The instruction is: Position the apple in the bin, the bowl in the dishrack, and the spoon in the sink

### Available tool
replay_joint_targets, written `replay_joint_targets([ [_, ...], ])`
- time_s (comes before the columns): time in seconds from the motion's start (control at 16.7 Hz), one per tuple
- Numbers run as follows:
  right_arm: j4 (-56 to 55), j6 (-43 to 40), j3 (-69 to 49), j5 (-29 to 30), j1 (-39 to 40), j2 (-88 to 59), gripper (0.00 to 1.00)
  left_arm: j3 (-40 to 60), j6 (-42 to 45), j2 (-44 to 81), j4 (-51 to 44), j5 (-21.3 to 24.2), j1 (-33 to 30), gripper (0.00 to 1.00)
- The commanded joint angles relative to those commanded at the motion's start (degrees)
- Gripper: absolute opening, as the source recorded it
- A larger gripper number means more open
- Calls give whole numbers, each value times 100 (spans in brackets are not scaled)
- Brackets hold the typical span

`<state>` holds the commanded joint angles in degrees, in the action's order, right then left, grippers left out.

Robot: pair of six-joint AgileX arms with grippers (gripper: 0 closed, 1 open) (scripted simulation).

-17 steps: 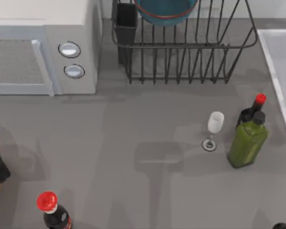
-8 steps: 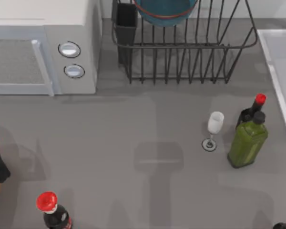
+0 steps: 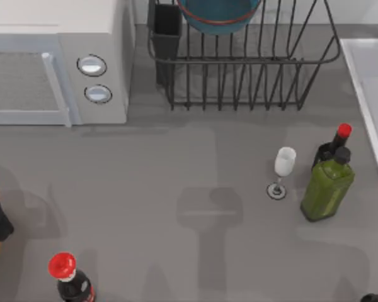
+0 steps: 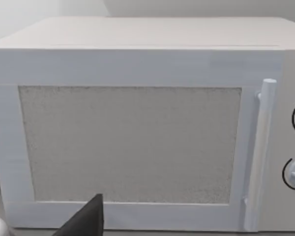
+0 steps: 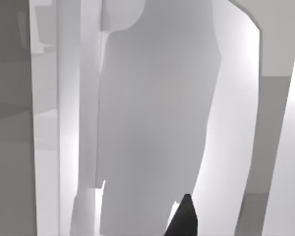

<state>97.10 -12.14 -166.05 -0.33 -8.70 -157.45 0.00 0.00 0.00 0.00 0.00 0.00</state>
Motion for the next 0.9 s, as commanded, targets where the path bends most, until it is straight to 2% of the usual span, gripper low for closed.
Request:
replay_joint_targets([
  [0.24, -338, -7, 424, -5, 5, 166, 0, 0, 0, 0, 0, 0, 0, 100],
  [0.6, -1456, -5, 2180, -9, -14, 651, 0, 0, 0, 0, 0, 0, 0, 100],
  [0.9, -1711, -3, 2475, -8, -23, 753, 0, 0, 0, 0, 0, 0, 0, 100],
])
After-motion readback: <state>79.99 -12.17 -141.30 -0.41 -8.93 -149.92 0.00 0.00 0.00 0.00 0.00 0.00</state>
